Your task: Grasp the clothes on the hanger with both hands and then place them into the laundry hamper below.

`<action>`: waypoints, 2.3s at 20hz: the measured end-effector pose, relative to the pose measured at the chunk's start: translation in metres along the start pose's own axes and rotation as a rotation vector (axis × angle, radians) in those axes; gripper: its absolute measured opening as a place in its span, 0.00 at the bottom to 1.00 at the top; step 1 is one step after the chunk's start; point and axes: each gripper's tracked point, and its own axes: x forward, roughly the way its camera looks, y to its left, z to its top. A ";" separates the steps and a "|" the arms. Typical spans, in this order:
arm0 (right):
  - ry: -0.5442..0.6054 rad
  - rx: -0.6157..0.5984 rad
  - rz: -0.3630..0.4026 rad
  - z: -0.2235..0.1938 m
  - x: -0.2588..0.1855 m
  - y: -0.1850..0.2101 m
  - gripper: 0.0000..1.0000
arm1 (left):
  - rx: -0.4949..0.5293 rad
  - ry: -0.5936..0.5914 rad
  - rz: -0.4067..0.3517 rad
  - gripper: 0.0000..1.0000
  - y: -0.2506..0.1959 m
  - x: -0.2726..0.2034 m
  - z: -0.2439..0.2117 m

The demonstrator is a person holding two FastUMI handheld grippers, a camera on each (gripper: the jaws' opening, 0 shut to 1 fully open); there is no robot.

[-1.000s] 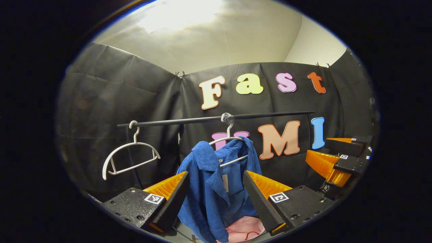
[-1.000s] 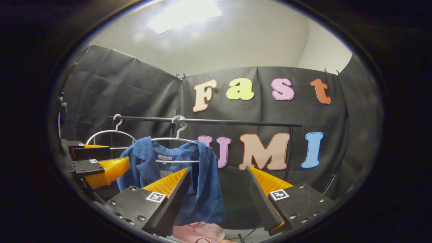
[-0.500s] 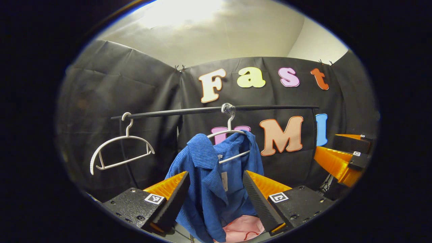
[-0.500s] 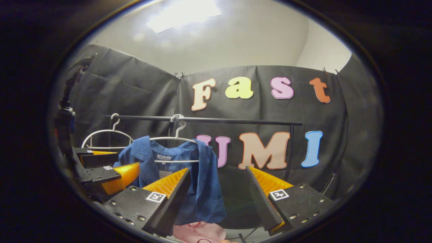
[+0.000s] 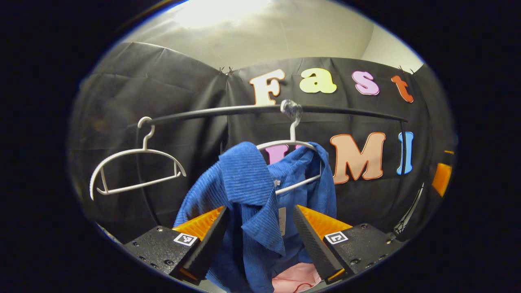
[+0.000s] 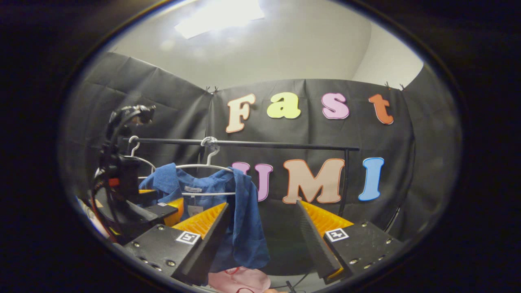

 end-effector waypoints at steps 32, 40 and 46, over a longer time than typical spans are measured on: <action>0.096 -0.023 -0.004 -0.050 0.076 0.021 0.92 | -0.119 0.012 -0.170 0.04 0.052 -0.007 0.033; 0.119 0.048 0.101 -0.081 0.160 0.067 0.96 | -0.089 0.034 -0.174 0.02 0.054 -0.016 0.036; 0.224 0.019 0.147 -0.130 0.201 0.100 0.93 | -0.051 0.037 -0.159 0.03 0.051 -0.020 0.039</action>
